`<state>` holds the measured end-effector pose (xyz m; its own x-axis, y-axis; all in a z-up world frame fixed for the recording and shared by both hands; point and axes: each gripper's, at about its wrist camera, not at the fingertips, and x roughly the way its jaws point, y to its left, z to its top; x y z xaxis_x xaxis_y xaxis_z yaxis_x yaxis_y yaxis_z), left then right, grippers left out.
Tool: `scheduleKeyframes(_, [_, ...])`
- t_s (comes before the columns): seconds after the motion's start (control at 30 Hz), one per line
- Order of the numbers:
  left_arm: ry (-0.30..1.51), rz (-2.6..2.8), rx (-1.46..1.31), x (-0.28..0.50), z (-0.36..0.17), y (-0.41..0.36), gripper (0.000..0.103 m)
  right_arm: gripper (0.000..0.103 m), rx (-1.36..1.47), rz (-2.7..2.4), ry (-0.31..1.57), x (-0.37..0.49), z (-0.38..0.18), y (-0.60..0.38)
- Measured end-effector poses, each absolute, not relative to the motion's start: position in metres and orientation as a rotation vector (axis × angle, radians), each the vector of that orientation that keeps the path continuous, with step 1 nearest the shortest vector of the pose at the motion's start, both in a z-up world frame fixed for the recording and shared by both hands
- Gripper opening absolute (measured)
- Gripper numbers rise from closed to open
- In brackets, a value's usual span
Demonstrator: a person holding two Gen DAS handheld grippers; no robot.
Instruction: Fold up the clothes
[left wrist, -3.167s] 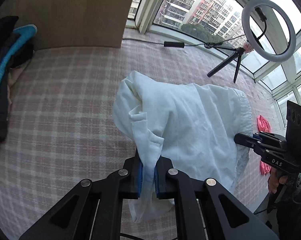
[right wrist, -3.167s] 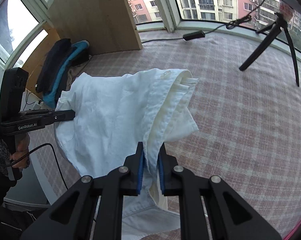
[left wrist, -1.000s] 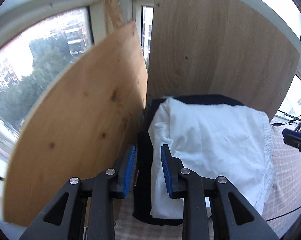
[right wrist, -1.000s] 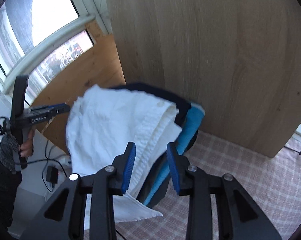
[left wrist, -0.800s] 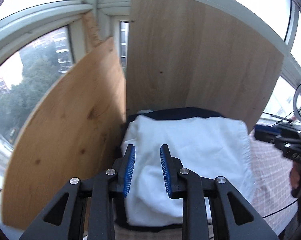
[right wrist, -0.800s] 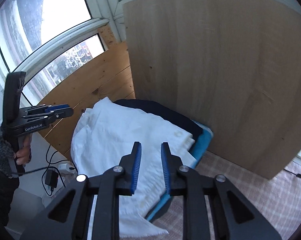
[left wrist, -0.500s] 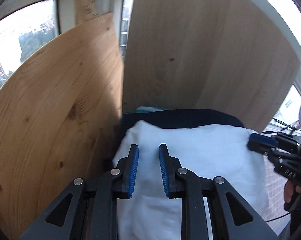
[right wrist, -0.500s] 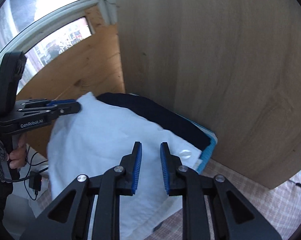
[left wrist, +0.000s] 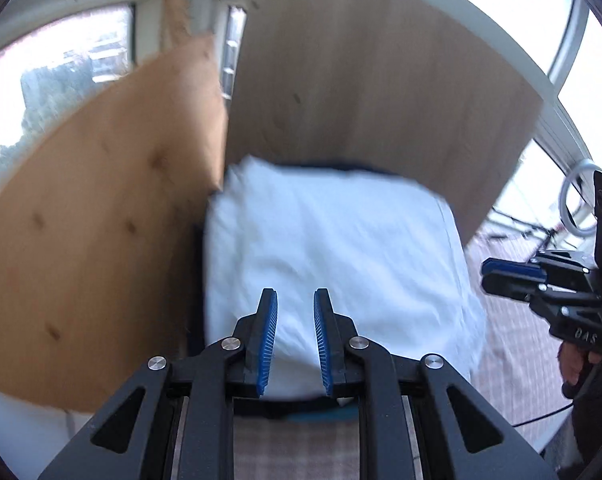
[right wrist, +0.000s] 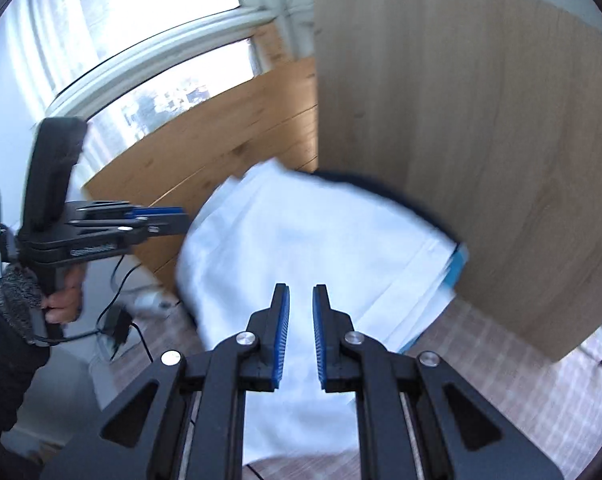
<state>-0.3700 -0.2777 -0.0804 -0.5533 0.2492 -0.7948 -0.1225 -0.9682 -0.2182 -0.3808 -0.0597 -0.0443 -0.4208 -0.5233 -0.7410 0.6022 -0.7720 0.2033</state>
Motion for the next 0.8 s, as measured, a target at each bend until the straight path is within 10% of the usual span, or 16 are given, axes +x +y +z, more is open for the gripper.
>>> scheduleKeyframes(0.4, [-0.221,2.608,-1.395,-0.33,-0.1,-0.275,0.017,0.014,1.175,-2.294,0.078,-0.336,-0.069,-0.042])
scheduleKeyframes(0.57, [-0.199,2.624,-1.262,-0.268,-0.061,-0.246,0.035,0.037,1.081,-2.42,0.034,-0.291,-0.035,0.0])
scheduleKeyframes(0.8, [-0.293,2.754,-1.194,-0.215,-0.04,-0.198,0.05,0.039,1.037,-2.52,-0.018,-0.228,-0.03,0.046])
